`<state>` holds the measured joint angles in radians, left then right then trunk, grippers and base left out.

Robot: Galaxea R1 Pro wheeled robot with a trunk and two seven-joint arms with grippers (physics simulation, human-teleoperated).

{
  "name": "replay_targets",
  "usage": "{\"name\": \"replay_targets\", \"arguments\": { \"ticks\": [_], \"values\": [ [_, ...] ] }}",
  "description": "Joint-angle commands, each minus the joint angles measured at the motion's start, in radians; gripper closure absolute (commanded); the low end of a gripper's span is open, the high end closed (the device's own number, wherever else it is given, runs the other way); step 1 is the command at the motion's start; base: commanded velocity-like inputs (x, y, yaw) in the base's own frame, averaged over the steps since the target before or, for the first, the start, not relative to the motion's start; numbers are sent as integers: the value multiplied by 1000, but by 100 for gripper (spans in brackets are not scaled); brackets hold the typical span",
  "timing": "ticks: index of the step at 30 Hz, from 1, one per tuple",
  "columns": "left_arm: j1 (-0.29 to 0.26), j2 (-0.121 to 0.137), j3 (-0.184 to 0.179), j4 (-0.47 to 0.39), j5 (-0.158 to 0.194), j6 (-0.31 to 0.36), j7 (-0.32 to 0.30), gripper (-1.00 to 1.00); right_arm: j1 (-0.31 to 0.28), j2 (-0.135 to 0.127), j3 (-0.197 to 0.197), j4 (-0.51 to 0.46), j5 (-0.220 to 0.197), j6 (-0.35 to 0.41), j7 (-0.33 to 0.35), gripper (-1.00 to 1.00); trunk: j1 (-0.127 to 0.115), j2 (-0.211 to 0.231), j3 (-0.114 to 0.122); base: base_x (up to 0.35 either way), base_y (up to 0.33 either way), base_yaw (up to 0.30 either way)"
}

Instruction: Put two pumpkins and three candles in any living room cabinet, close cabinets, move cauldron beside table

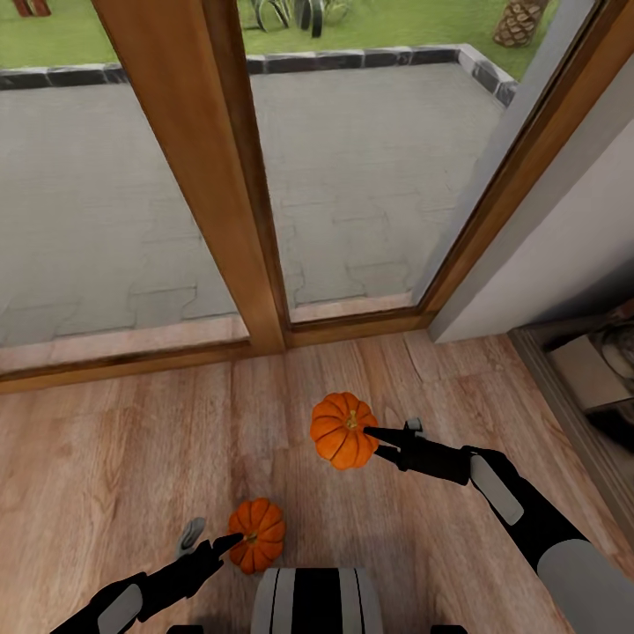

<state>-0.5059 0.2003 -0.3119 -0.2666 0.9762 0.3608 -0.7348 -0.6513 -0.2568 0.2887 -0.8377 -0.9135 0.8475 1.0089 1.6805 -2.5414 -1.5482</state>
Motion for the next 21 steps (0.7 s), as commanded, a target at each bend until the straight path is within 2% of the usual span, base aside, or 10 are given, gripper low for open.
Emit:
{"name": "replay_targets", "arguments": {
  "ticks": [1,4,8,15,21],
  "values": [
    [0,1,-4,0,10,9,-1,-100,-1,-1,3,0,-7,5,-1,100,0,0,-1,0,0,0],
    [0,1,-4,0,10,9,0,-100,-1,-1,3,0,-7,5,-1,100,0,0,-1,0,0,0],
    [0,1,-4,0,10,9,0,-100,-1,-1,3,0,-7,5,-1,100,2,-1,-16,0,0,0],
    [0,1,-4,0,10,9,0,-100,-1,-1,3,0,-7,5,-1,100,2,-1,-16,0,0,0],
    [0,-1,-4,0,10,9,0,-100,-1,-1,3,0,-7,5,-1,100,4,-2,-35,0,0,0]
  ]
}}
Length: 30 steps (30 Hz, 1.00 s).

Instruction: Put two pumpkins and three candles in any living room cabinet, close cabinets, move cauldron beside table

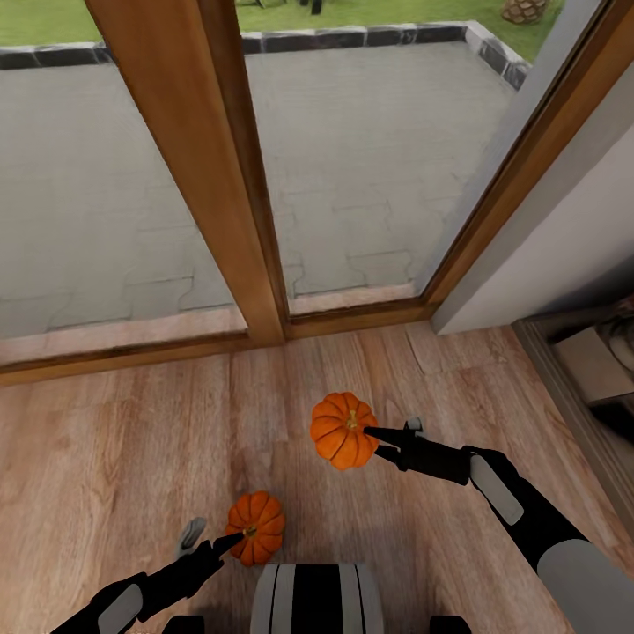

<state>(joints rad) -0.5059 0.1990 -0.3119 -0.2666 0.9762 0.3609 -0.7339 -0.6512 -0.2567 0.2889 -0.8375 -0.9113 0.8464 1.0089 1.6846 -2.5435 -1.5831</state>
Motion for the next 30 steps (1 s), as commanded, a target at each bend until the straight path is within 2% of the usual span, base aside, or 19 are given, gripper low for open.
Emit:
{"name": "replay_targets", "arguments": {
  "ticks": [1,18,23,30],
  "values": [
    [0,1,-4,0,10,9,-1,-100,-1,-1,3,0,-9,7,-1,100,0,0,-1,0,0,0],
    [0,-1,-4,-5,9,6,-2,-100,-1,-1,3,0,-9,7,-1,100,0,0,-1,0,0,0],
    [0,-1,-37,-6,8,4,-12,-100,-1,-1,3,0,-9,7,-1,100,0,0,-1,0,0,0],
    [0,-1,-48,-6,7,3,-44,-100,-1,-1,3,0,-9,7,-1,100,0,0,-1,0,0,0]
  ]
}}
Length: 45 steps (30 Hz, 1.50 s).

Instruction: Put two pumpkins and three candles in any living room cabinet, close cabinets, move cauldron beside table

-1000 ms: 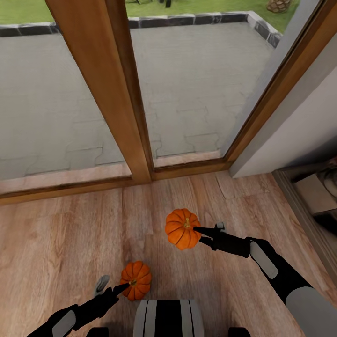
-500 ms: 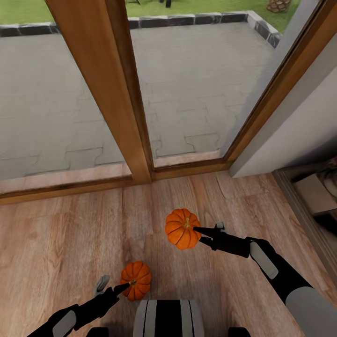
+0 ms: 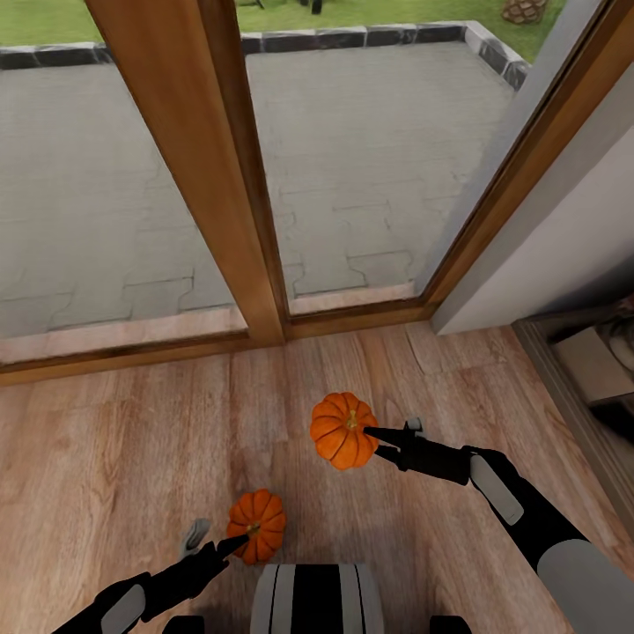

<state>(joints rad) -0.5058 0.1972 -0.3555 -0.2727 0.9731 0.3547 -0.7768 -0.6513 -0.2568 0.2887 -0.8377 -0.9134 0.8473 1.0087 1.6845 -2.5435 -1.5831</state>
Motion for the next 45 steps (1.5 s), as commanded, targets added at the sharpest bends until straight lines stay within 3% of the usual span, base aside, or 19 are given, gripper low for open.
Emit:
{"name": "replay_targets", "arguments": {
  "ticks": [1,10,45],
  "values": [
    [0,1,-6,0,10,9,-1,-100,-1,-1,3,0,-7,6,-1,100,0,0,-1,0,0,0],
    [0,1,-29,-3,10,0,-8,-100,-1,-1,3,0,-6,6,-1,100,0,0,-1,0,0,0],
    [0,2,-17,-44,15,-32,-4,-100,-1,-1,3,3,-4,4,2,100,0,0,-1,0,0,0]
  ]
}}
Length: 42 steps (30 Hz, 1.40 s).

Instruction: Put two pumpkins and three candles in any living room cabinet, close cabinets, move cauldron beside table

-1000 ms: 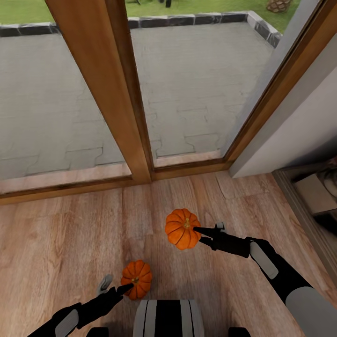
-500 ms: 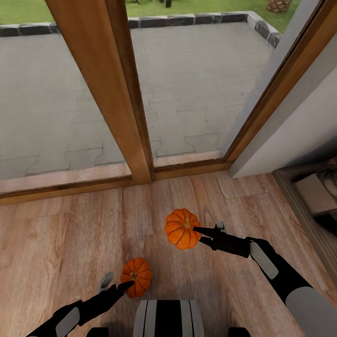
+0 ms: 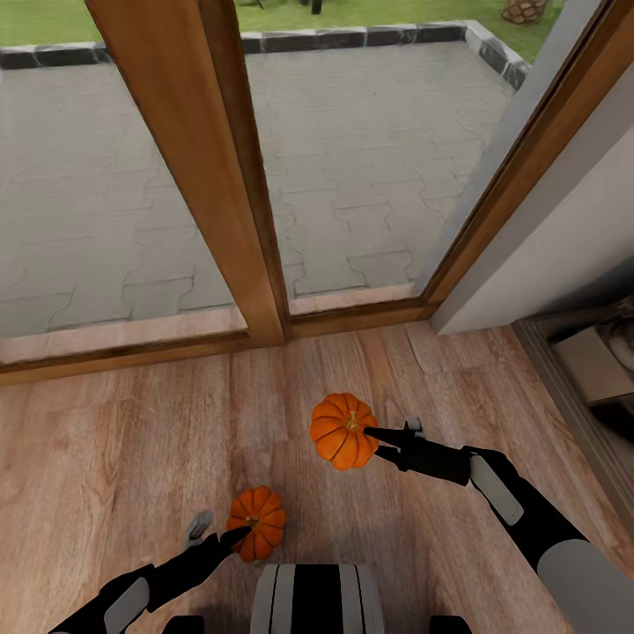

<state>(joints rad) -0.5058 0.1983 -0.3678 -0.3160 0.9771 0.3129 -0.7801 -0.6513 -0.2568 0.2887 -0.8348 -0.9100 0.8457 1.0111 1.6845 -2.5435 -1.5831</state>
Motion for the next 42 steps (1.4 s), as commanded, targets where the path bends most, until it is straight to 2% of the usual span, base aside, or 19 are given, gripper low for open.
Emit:
{"name": "replay_targets", "arguments": {
  "ticks": [1,7,10,35,37,42],
  "values": [
    [0,1,-4,0,11,9,0,-100,-1,-1,3,0,-7,6,-1,100,0,0,-1,0,0,0],
    [0,0,0,0,15,9,10,-100,-1,-1,2,2,-7,6,2,100,0,0,-1,0,0,0],
    [0,0,2,1,16,9,11,-100,-1,-1,3,2,-7,6,3,100,1,-1,-12,0,0,0],
    [-2,0,3,0,17,9,13,-100,-1,-1,2,3,-7,6,4,100,1,-1,-12,0,0,0],
    [-2,0,3,0,17,9,13,-100,-1,-1,2,3,-7,6,4,100,2,-1,-20,0,0,0],
    [-2,0,4,0,17,9,13,-100,-1,-1,2,3,-8,6,5,100,2,-1,-20,0,0,0]
  ]
}}
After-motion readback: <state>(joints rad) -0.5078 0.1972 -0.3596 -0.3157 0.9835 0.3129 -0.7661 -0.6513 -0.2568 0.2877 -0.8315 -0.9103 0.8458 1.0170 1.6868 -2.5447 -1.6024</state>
